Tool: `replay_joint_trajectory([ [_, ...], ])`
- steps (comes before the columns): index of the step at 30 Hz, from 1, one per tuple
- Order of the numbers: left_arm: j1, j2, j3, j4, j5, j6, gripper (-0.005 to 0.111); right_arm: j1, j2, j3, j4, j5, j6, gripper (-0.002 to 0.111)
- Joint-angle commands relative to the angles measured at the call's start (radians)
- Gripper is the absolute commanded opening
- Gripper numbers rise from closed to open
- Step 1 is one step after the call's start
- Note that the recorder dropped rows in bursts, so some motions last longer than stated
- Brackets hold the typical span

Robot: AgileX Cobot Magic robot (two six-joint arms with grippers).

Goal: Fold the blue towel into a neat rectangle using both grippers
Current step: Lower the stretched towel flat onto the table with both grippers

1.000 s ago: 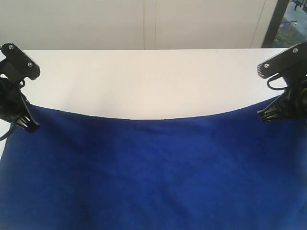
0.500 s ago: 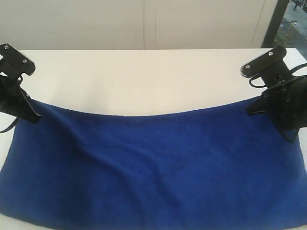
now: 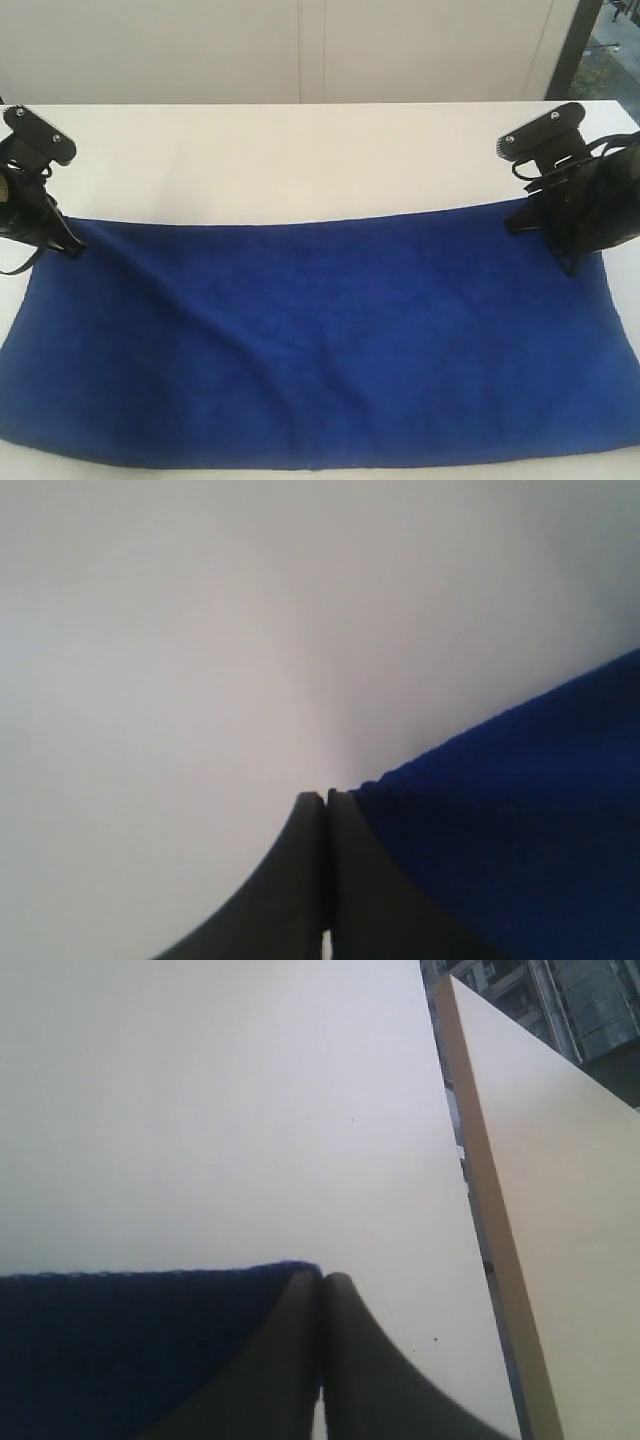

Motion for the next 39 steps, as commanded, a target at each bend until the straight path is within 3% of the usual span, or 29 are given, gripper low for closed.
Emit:
replay_joint_trajectory([
  [1, 0.025, 0.026, -0.009, -0.034, -0.028, -0.005, 0.0, -0.019, 0.036, -0.029, -0.01, 0.016, 0.021, 0.0],
  [15, 0.025, 0.083, -0.015, -0.038, -0.174, 0.001, 0.001, -0.019, 0.08, -0.066, -0.01, 0.047, 0.028, 0.0],
  [26, 0.025, 0.083, -0.015, -0.04, -0.18, 0.003, 0.042, -0.019, 0.101, -0.066, -0.01, 0.07, 0.056, 0.001],
  [29, 0.025, 0.083, -0.015, -0.04, -0.172, 0.003, 0.048, -0.019, 0.101, -0.066, -0.01, 0.081, 0.056, 0.01],
  [35, 0.025, 0.083, -0.015, -0.04, -0.172, 0.003, 0.049, -0.019, 0.101, -0.066, -0.01, 0.086, 0.056, 0.037],
  [39, 0.025, 0.083, -0.015, -0.04, -0.172, 0.003, 0.048, -0.019, 0.101, -0.066, -0.01, 0.106, 0.071, 0.043],
])
